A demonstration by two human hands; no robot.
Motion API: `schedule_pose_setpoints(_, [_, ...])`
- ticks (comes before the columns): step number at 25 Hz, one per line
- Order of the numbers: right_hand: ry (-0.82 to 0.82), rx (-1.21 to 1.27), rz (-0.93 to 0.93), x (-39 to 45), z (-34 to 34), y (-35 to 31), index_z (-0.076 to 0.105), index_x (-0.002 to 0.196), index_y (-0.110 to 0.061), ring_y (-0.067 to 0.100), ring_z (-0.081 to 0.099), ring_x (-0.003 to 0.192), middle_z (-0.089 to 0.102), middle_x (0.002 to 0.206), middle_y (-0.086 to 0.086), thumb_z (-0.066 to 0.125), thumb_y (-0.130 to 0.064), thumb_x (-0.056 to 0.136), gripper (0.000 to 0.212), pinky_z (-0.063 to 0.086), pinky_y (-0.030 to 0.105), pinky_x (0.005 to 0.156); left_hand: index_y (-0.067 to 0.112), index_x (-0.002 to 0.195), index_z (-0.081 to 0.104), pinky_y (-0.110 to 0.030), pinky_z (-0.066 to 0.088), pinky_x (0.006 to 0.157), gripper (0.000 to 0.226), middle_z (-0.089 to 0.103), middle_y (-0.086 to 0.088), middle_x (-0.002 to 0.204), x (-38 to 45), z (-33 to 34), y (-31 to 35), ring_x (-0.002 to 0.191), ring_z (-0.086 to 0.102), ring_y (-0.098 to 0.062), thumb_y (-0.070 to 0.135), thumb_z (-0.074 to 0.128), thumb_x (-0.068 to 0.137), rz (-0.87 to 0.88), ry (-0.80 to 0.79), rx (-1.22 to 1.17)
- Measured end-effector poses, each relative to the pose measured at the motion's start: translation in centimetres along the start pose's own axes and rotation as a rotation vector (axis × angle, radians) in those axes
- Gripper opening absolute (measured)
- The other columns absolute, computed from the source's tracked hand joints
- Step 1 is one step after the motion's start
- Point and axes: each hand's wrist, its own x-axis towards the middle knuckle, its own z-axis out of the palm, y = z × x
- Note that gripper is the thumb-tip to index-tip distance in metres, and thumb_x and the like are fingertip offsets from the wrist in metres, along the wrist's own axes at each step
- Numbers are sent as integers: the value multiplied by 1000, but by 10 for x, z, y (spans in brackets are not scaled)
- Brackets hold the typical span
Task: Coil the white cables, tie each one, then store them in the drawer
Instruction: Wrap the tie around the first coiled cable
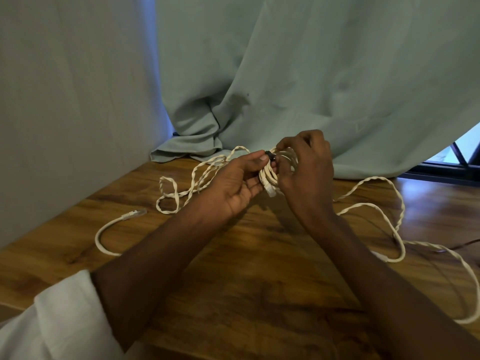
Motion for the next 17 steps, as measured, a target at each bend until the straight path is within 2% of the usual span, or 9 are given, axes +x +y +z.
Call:
schedule_pose_setpoints(3, [50,-80,10,-1,-2,-2,77,101,-19,22,50,105,57,115,5,68,-32,91,19,43,36,79,1,115,68,-39,64,82,21,78,-19,98,2,0,1,88,76,-26,-7,60,98,0,32,-102])
schedule_pose_setpoints(7, [-51,-48,68,-3,4,-2,82,95,-25,23,49,107,55,112,2,75,-41,89,19,48,43,80,4,112,69,-35,66,72,20,80,-12,90,4,-3,3,80,78,-22,-7,62,96,14,55,-101])
schedule_pose_setpoints(9, [-64,14,123,-5,8,-5,82,94,-27,22,47,112,53,117,0,78,-39,86,14,47,41,85,5,112,70,-33,66,70,20,80,-9,92,4,-2,2,79,78,-21,-5,64,96,11,59,-87])
schedule_pose_setpoints(12, [-31,145,265,-4,9,-8,78,83,-30,18,47,117,52,119,-6,82,-32,85,5,41,31,89,7,114,70,-32,65,73,21,80,-8,97,5,-2,0,83,78,-20,-3,64,96,15,46,-54])
schedule_pose_setpoints(15, [-25,264,408,0,10,-10,67,68,-38,23,55,117,51,111,-7,81,-23,83,26,47,31,94,8,112,71,-34,64,81,21,79,-10,103,5,-2,-4,88,76,-21,-3,67,94,32,42,-6])
schedule_pose_setpoints(17, [-26,218,372,-1,10,-10,72,72,-34,22,53,114,51,113,-5,79,-24,84,17,43,27,88,9,109,72,-34,63,82,21,78,-9,104,5,0,-6,88,76,-21,-3,67,94,39,52,3])
